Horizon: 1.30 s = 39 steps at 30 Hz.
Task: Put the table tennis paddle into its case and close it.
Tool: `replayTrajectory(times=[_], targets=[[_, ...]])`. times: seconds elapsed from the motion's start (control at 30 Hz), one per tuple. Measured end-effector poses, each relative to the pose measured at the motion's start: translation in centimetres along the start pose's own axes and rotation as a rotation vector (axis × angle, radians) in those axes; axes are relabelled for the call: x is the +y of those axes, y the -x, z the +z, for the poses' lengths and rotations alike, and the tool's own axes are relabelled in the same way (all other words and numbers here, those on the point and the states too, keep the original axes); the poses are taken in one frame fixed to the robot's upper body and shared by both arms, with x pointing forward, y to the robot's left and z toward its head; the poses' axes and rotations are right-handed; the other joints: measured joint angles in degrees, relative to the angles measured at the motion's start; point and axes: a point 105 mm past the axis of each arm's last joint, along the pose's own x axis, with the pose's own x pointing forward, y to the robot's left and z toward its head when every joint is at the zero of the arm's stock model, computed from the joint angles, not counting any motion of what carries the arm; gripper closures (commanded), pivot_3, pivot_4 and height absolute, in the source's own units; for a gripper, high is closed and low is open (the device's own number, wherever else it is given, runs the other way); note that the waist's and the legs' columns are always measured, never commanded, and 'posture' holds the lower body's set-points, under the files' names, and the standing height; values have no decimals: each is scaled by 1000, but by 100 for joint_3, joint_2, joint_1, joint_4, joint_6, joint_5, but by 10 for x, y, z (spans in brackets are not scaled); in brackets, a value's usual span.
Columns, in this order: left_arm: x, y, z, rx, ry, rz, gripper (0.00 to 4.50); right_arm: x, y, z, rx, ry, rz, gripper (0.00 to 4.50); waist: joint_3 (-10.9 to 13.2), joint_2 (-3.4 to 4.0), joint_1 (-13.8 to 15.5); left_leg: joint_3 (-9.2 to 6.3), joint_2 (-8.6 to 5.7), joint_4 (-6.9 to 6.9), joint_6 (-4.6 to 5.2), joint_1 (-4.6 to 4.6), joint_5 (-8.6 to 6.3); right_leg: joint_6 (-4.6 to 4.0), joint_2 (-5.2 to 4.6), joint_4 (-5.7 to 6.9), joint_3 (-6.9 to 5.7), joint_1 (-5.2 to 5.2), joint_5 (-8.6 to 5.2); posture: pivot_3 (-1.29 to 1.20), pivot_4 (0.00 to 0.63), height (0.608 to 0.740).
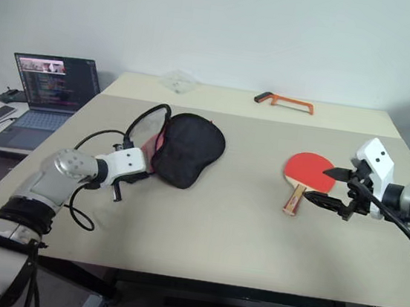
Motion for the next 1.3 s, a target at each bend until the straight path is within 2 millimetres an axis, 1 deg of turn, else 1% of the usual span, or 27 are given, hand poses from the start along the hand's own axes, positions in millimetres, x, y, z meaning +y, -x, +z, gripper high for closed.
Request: replayTrajectory(times=[0.13, 0.27, 0.33, 0.53, 0.63, 0.7, 0.77, 0.83, 0.9, 0.93, 0.97, 1.03, 1.17, 1.27, 1.3], targets=[[-7, -2, 22, -69, -30, -47, 4459, 0, 0, 1, -5, 7, -2, 0, 0, 0, 1, 1, -2, 1, 0, -14, 0, 15, -1, -27, 2, 1, 10, 0, 150, 740], [-24, -12, 42, -116, -49, -115, 4459, -1, 0, 3, -12, 13, -6, 0, 0, 0, 3, 2, -4, 4, 1, -21, -1, 19, -1, -32, 3, 1, 12, 0, 150, 740], [-31, -16, 47, -112, -65, -151, 4459, -1, -2, 4, -23, 10, -13, 0, 2, -4, 4, 2, -3, 3, 2, -20, -1, 19, 0, -30, 2, 1, 13, 0, 150, 740], [-28, -17, 37, -50, -83, -134, 4459, 8, -13, 9, -72, -17, 5, 0, 3, -4, -40, 3, 0, 3, 3, -12, -1, 18, 3, -25, 4, 2, 13, 0, 150, 740], [-29, -18, 32, -9, -107, -136, 4459, 17, -24, 15, -124, -53, 32, 0, 4, -5, -68, 7, 0, 4, 3, -10, -1, 18, 4, -24, 7, 3, 13, 0, 150, 740], [-26, -16, 24, 46, -141, -131, 4459, 33, -41, 26, -196, -90, 75, 0, 5, -7, -116, 7, 5, 2, 3, -4, -1, 17, 9, -20, 10, 3, 13, 0, 150, 740], [-23, -14, 22, 67, -151, -113, 4459, 47, -57, 26, -206, -114, 104, 0, 5, -7, -120, 4, 6, 2, 3, -4, -1, 15, 9, -16, 9, 2, 14, 0, 150, 740], [-21, -12, 18, 84, -141, -110, 4459, 56, -71, 23, -195, -139, 103, 0, 5, -8, -112, 3, 2, 3, 3, -7, -1, 16, 6, -17, 8, 2, 14, 0, 150, 740], [-21, -11, 19, 80, -124, -116, 4032, 60, -80, 22, -193, -158, 96, 0, 6, -9, -111, 4, -2, 4, 3, -9, -1, 16, 3, -21, 9, 2, 15, 0, 150, 740], [-21, -10, 20, 76, -118, -118, 3853, 62, -83, 23, -195, -159, 92, 0, 6, -9, -108, 3, -3, 4, 3, -11, -1, 17, 2, -23, 9, 1, 15, 0, 150, 740], [-22, -9, 23, 67, -108, -121, 3581, 63, -88, 26, -200, -157, 84, 0, 6, -9, -105, 2, -3, 4, 3, -13, -1, 17, 2, -23, 9, 0, 15, 0, 150, 740], [-24, -7, 28, 52, -101, -132, 2793, 66, -96, 30, -206, -156, 74, 0, 6, -10, -101, -1, -3, 3, 2, -16, 0, 17, 2, -23, 6, -3, 15, 0, 150, 740], [-21, -2, 36, 26, -97, -127, 1415, 69, -113, 27, -189, -178, 54, 0, 6, -10, -109, 2, -3, 3, 1, -36, 0, 15, 2, -15, 9, -29, 16, 0, 150, 740], [-15, 12, 34, 47, -91, -122, 1415, 79, -126, 23, -167, -174, 65, 0, 6, -10, -129, 10, -3, 10, -11, -81, 7, 10, 2, 5, 17, -86, 20, 0, 150, 740], [-13, 18, 35, 40, -74, -124, 1415, 82, -131, 22, -162, -173, 70, 0, 6, -10, -142, 14, -3, 9, -16, -81, 10, 9, 2, 13, 20, -91, 20, 0, 150, 740]])
